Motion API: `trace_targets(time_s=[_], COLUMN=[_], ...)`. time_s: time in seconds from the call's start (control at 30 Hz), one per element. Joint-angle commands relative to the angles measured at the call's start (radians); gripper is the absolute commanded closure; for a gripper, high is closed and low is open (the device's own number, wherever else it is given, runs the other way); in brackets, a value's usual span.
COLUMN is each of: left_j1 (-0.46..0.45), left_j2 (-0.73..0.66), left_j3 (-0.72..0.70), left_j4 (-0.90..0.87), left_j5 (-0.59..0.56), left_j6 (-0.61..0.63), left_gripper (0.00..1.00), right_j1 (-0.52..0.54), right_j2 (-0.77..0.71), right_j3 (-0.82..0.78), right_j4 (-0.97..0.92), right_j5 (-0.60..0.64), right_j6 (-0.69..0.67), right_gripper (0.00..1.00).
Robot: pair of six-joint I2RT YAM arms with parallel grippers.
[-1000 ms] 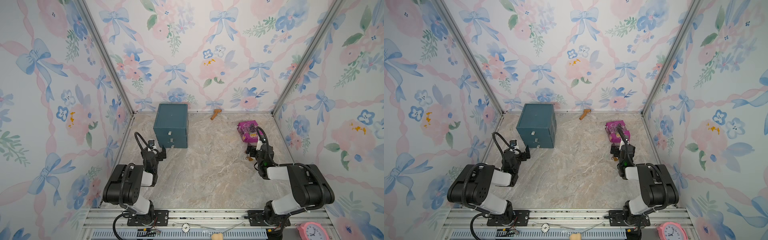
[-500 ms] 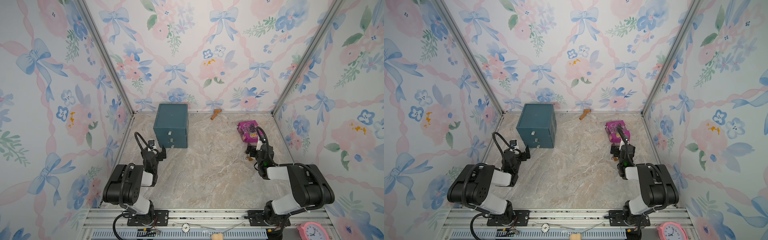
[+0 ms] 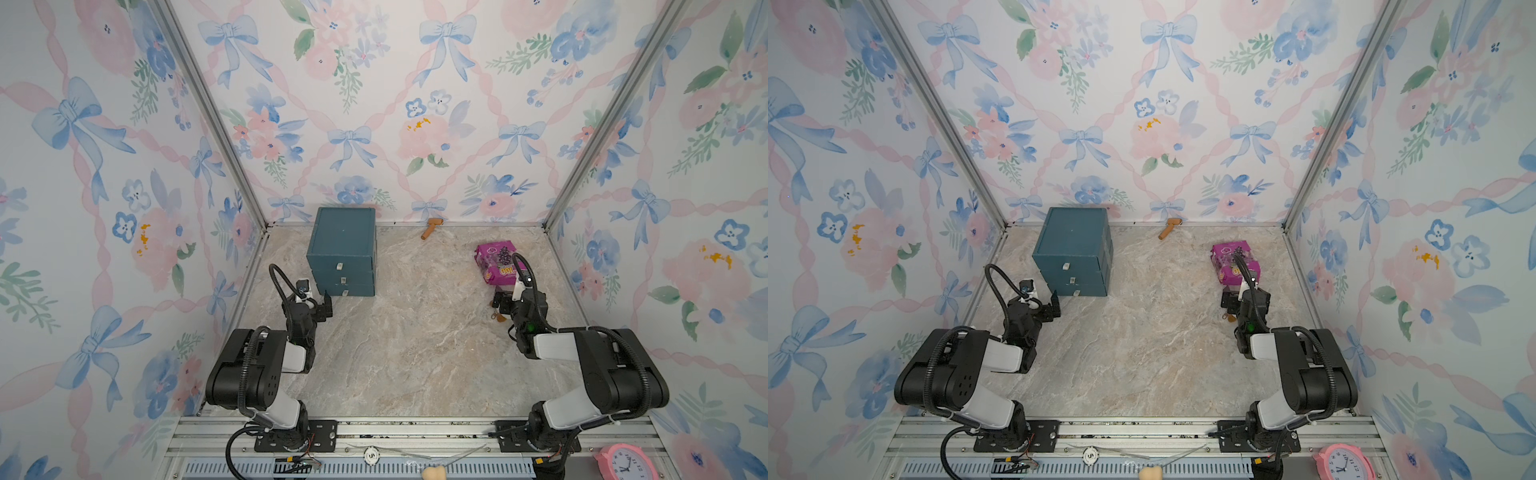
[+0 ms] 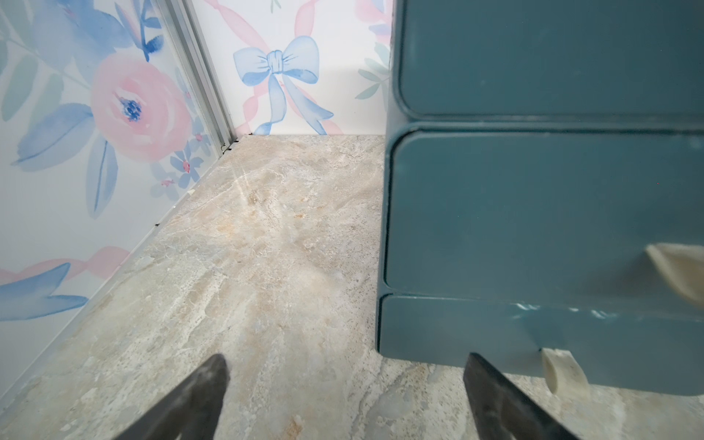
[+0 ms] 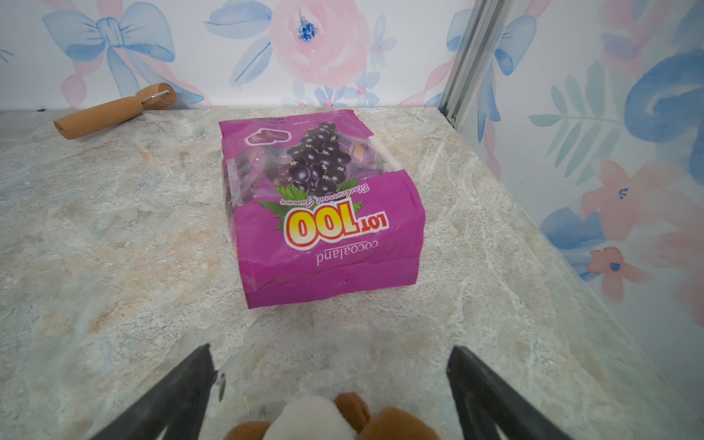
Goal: Take the mice out of the drawer
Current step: Move the storage box to the center of the board.
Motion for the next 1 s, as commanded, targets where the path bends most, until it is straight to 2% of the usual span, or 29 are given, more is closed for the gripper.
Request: trace_targets(time_s=[0.0, 0.5, 0.63, 0.67, 0.77, 0.87, 0.97], left_j1=[0.0, 0.0, 0.002, 0.001, -0.015, -0.018, -0.048], left_j2=[-0.004, -0.003, -0.013, -0.031, -0.13, -0.175, -0.214], left_j3=[0.012, 0.011, 0.021, 0.045, 0.259, 0.48, 0.662], left_j4=[0.026, 0.026, 0.017, -0.024, -0.478, -0.859, -1.102], left_j5=[0.012, 0.012, 0.038, 0.067, 0.096, 0.119, 0.16], left_j6=[0.012, 0.012, 0.023, 0.038, 0.041, -0.075, -0.225], left_gripper=[0.02, 0.02, 0.02, 0.02, 0.02, 0.02, 0.02], right_j1=[0.007, 0.005, 0.006, 0.008, 0.014, 0.045, 0.121], right_j2=[0.002, -0.003, -0.1, -0.137, -0.284, -0.379, -0.427], right_j3=[-0.005, 0.001, 0.082, 0.108, 0.23, 0.376, 0.517], right_j4=[0.029, 0.028, -0.183, -0.258, -0.545, -0.832, -1.081], right_j5=[0.016, 0.02, 0.022, 0.016, -0.006, -0.026, -0.003], right_j6=[-0.009, -0.002, -0.007, -0.01, 0.081, 0.172, 0.328], right_gripper=[0.04, 0.04, 0.04, 0.04, 0.04, 0.04, 0.04])
